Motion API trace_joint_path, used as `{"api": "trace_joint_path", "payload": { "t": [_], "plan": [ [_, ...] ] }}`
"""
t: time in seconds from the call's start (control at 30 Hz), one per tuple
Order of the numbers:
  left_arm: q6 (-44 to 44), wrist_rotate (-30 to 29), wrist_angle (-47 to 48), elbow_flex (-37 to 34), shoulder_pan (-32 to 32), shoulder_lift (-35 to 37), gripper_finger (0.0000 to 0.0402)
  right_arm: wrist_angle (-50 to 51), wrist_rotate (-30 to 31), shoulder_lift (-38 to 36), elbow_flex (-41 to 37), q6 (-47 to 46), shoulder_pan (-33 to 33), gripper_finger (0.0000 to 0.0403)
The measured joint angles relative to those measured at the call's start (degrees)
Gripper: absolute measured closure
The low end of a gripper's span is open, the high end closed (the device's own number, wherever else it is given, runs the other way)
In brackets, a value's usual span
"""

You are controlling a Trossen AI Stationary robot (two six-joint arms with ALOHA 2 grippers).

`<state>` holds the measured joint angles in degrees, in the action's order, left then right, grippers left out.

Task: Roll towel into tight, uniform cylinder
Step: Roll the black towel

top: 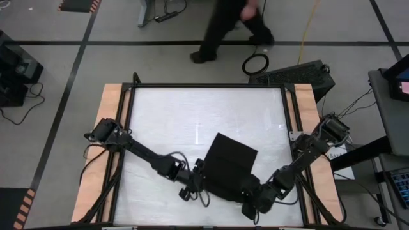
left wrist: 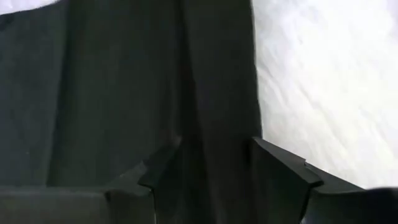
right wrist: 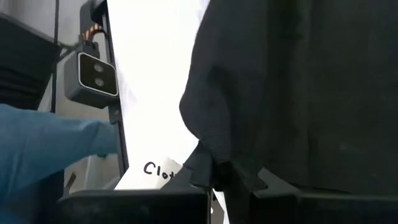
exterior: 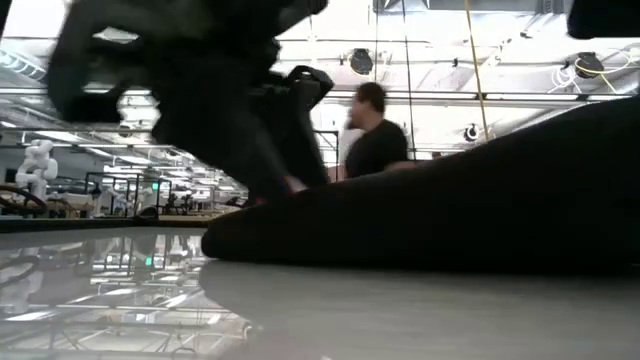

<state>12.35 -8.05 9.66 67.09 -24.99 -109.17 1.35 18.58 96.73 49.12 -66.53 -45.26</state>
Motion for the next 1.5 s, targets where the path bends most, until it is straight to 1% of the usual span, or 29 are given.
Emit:
{"api": "trace_joint_path", "payload": {
  "t": [0.07, 0.13, 0.23, 0.4, 0.5, 0.6, 0.73, 0.87, 1.0, 1.13, 1.3, 1.5],
  "plan": [
    [-0.60, 3.86, -2.01, -0.02, 1.58, 1.25, 0.0212, 0.36, 3.22, 0.00, 0.00, -1.21, -1.49, 0.0394],
    [-1.54, 7.67, -6.32, 0.17, 3.23, 2.05, 0.0212, 0.51, 6.78, 0.00, -0.13, -3.17, -2.95, 0.0394],
    [-2.69, 10.92, -7.95, 0.12, 6.08, 1.85, 0.0212, -0.01, 10.65, 0.00, -2.01, -8.39, -4.55, 0.0394],
    [-4.79, 17.70, -9.33, 0.13, 12.43, -2.31, 0.0212, -1.49, 11.53, 0.02, -5.32, -17.38, -6.43, 0.0394],
    [-6.24, 21.87, -8.88, 0.09, 15.05, -5.30, 0.0212, -6.81, 11.37, 0.02, -7.45, -18.21, -6.97, 0.0394],
    [-5.80, 22.58, -9.16, 0.31, 16.21, -7.36, 0.0212, -10.77, 10.60, 0.00, -8.66, -18.06, -6.99, 0.0394],
    [-5.68, 22.84, -9.11, 1.11, 16.88, -8.53, 0.0212, -11.23, 7.08, 0.02, -9.38, -19.72, -6.97, 0.0394],
    [-6.46, 22.29, -4.18, 1.30, 17.45, -8.39, 0.0212, -12.39, 6.52, 0.02, -10.99, -24.19, -6.99, 0.0394],
    [-8.91, 22.16, -0.43, 1.04, 17.81, -8.27, 0.0212, -13.53, 6.55, 0.02, -11.89, -26.57, -6.92, 0.0394],
    [-13.67, 22.78, -0.72, 0.98, 17.75, -8.32, 0.0212, -13.24, 5.62, 0.02, -12.13, -30.43, -6.16, 0.0394],
    [-14.69, 22.27, -1.20, 0.80, 16.85, -6.96, 0.0212, -13.45, 1.08, 0.00, -12.13, -32.03, -4.80, 0.0394],
    [-13.26, 21.04, 0.24, 1.20, 16.56, -3.08, 0.0212, -14.02, -1.17, 0.00, -12.17, -32.04, -3.48, 0.0394]
  ]
}}
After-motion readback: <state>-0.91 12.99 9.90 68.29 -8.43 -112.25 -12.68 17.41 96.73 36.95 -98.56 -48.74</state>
